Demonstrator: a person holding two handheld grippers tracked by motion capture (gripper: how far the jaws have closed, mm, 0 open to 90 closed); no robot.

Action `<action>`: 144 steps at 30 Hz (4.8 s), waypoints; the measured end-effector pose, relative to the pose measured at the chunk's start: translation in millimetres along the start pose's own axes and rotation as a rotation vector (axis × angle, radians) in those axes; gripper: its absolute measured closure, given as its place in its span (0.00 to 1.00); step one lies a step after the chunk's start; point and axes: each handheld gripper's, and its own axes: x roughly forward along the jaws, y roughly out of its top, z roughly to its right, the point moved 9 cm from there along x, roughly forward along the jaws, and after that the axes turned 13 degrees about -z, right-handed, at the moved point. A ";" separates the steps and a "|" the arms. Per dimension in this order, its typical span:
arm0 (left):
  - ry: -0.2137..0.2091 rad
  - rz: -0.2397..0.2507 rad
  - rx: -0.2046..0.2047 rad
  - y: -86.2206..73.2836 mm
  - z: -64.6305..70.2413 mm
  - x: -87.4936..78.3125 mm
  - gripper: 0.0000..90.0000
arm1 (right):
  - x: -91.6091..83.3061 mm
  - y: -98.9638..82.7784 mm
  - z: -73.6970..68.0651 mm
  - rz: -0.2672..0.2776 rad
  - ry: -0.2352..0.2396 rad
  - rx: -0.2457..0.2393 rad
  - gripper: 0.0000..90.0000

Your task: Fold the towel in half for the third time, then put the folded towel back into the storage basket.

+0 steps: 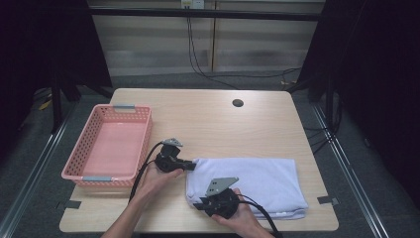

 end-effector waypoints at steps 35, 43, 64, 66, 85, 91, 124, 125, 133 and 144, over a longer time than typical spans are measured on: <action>0.072 0.148 0.066 79.3 40.3 -74.8 0.93 | -93.8 75.1 -6.2 0.413 -0.038 0.102 0.90; 0.090 0.076 0.104 97.3 59.1 -8.9 0.93 | -105.8 11.2 21.5 0.393 -0.130 0.224 0.89; -0.056 0.101 0.195 119.8 111.9 47.5 0.67 | -134.1 -96.0 27.5 0.208 -0.203 0.334 0.54; -0.037 0.114 0.207 116.9 111.8 35.5 0.63 | -141.4 -95.5 34.5 0.225 -0.219 0.345 0.48; -0.018 -0.054 0.254 -39.0 122.0 6.0 0.59 | -81.0 -26.2 179.8 0.028 -0.355 0.421 0.56; -0.002 -0.076 0.271 -51.7 119.7 16.2 0.52 | -85.7 -45.1 177.3 0.006 -0.382 0.439 0.69; 0.035 -0.102 0.251 -78.7 127.0 22.7 0.37 | -68.3 -69.5 178.2 0.018 -0.155 0.390 0.35; 0.035 -0.106 0.256 -79.0 126.4 22.0 0.41 | -68.1 -69.4 176.0 0.010 -0.150 0.382 0.40; 0.040 -0.128 0.251 -77.9 120.9 20.8 0.84 | -67.3 -67.3 162.7 0.006 -0.108 0.377 0.75; 0.006 -0.135 0.229 -78.4 119.4 13.0 0.86 | -72.1 -60.7 163.7 0.049 -0.046 0.403 0.80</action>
